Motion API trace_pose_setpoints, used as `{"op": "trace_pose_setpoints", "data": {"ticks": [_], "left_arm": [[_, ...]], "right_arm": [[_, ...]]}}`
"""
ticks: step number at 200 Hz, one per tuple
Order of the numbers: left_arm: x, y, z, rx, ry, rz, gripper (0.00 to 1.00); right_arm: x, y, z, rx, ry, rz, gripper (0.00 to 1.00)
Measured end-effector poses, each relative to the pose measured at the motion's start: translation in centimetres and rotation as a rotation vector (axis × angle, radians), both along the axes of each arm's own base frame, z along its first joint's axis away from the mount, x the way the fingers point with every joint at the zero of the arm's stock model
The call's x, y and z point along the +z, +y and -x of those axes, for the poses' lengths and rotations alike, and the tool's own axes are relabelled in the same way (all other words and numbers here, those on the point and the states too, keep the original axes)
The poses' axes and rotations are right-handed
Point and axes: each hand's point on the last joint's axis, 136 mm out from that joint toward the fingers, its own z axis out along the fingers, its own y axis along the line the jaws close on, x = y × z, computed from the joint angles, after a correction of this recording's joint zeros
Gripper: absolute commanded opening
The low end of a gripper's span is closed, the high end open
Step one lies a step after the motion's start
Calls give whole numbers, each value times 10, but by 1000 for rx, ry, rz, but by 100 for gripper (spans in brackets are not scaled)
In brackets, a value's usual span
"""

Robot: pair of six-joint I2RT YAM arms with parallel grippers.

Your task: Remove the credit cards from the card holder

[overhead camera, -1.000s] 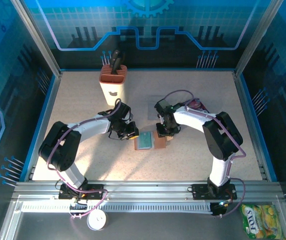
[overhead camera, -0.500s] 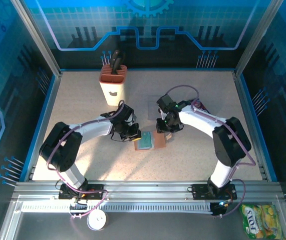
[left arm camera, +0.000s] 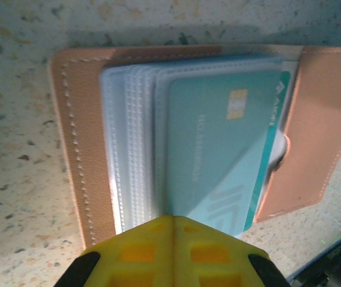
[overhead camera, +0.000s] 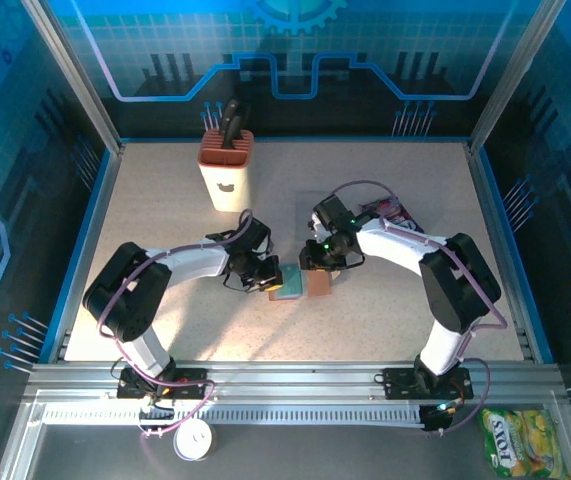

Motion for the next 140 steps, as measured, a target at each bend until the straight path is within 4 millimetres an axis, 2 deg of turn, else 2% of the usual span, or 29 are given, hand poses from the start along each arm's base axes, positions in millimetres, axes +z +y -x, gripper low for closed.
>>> {"op": "trace_pose_setpoints", "data": {"ticks": [60,102,140], "left_arm": [[-2,5,0,-13,-12,-31,7],[2,9,2,-10,-14,-47,7],[14,6,-6,-12,-50,-42,6]], "right_arm": [[-21,-13,13,-23,53,56,30],[-19,-12,13,-38,56,51,34],[-6,4,7,-44,41,-44,35]]}}
